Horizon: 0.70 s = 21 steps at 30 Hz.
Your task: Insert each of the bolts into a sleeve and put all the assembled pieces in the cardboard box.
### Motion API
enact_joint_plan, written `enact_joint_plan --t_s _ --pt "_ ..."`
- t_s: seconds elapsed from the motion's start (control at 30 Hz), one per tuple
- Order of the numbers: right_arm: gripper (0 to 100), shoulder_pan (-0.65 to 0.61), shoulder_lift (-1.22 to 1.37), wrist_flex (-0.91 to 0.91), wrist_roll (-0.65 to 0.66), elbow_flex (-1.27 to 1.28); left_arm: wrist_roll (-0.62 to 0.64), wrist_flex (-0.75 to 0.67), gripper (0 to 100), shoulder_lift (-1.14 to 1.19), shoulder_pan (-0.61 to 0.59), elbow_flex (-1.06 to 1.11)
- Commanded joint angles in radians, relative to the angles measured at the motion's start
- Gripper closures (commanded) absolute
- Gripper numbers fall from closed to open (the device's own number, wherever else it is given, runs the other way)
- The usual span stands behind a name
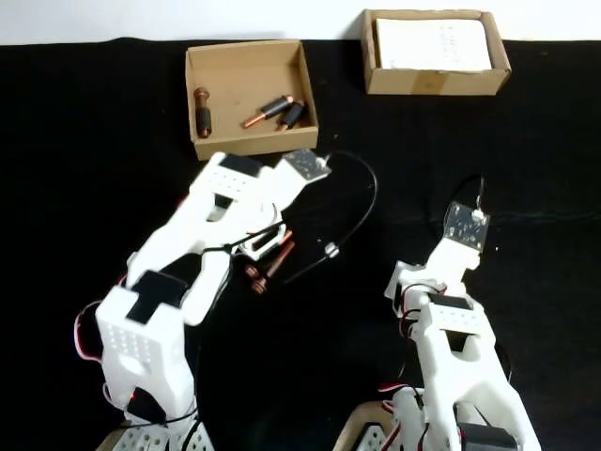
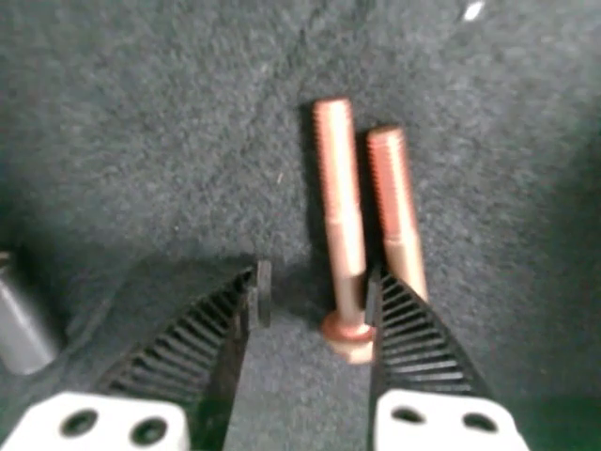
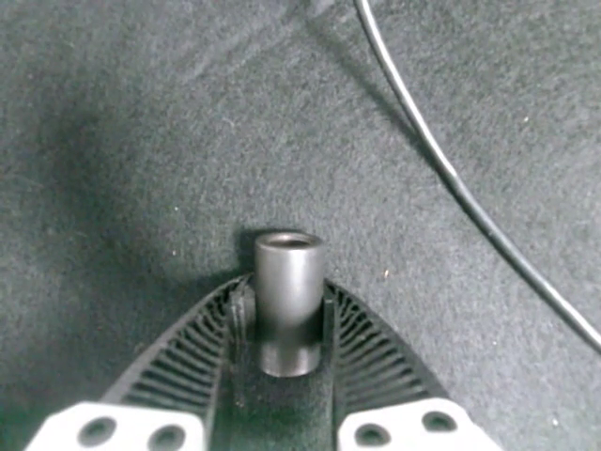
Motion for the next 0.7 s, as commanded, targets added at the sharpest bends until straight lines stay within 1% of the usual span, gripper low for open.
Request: enact_joint_plan --t_s 0.0,0.1,0.3,0.37,0.5,0.57,0.67 --pt "99.2 0.005 -0.022 -0.016 -0.003 0.001 -0.002 -0.020 82 0.042 -0.010 -0.016" --pt "99.2 0.005 -0.022 -0.016 -0.003 0.001 0.002 0.005 84 0.087 -0.013 -0.090" --pt "99.2 0.005 -0.022 -0.016 -0.003 0.001 -0.003 0.017 100 0.162 -0.012 -0.174" --pt "99.2 0.005 -0.022 -0.016 -0.003 0.002 -0.003 0.020 99 0.163 -0.022 -0.188" --pt "99.2 0.005 -0.022 -0.016 -0.003 0.002 -0.011 0.107 99 0.124 -0.062 -0.260" --pt "99.2 0.005 -0.022 -0.016 -0.003 0.004 -0.091 0.172 99 0.097 -0.077 -0.312" --pt "99.2 0.005 -0.022 -0.016 -0.003 0.004 -0.259 0.287 99 0.073 -0.093 -0.380"
